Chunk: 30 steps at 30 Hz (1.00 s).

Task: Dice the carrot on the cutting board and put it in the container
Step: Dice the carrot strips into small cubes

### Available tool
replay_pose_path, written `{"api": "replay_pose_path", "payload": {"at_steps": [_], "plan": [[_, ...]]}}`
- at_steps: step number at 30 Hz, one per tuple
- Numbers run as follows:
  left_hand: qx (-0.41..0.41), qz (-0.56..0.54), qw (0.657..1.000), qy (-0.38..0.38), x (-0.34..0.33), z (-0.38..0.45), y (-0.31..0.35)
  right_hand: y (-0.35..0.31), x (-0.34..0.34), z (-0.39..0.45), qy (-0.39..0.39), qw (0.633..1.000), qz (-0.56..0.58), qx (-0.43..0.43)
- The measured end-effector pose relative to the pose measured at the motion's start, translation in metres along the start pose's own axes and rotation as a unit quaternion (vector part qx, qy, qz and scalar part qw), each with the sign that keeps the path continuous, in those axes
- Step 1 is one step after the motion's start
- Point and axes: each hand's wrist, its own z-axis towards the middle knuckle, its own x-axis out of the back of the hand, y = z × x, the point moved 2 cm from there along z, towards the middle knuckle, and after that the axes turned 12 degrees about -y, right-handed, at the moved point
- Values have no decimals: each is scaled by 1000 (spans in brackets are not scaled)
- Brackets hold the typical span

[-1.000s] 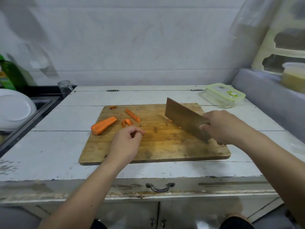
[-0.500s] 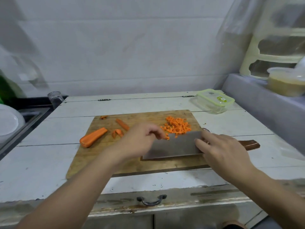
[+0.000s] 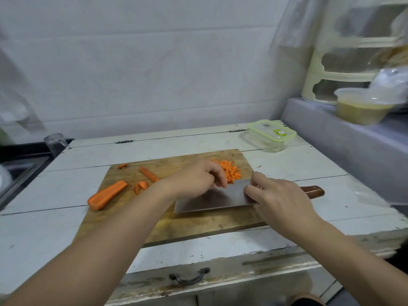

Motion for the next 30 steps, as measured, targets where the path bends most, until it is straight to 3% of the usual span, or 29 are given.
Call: {"api": "replay_pose_path", "payload": {"at_steps": [2,6,10,15,17,24,26,30], "plan": [[4,35,998,-42,-9,4,3,0,0,0,-3,1000,-2,4],[14,82,997,2,-9,19,-1,-3,-1,0,-3,1000,2,-1],[6,-41,995,90,7,15,-4,-1,1,0,-1,1000,4,-10],[-7,-22,999,-23,3,6,0,-4,3,1,-2,1000,-1,-5],[4,4,1000,-30,-2,12,-5,-7,3,2,-7,1000,-7,-3],[18,-68,991,117,20,12,-21,-9,9,-1,-15,1000,-4,-13],[25,-41,985,165,33,1,-29,-8,6,-1,-31,999,14,-19],[101,-42,942,317,66,-35,-60,-7,2,4,-41,990,90,-101]]}}
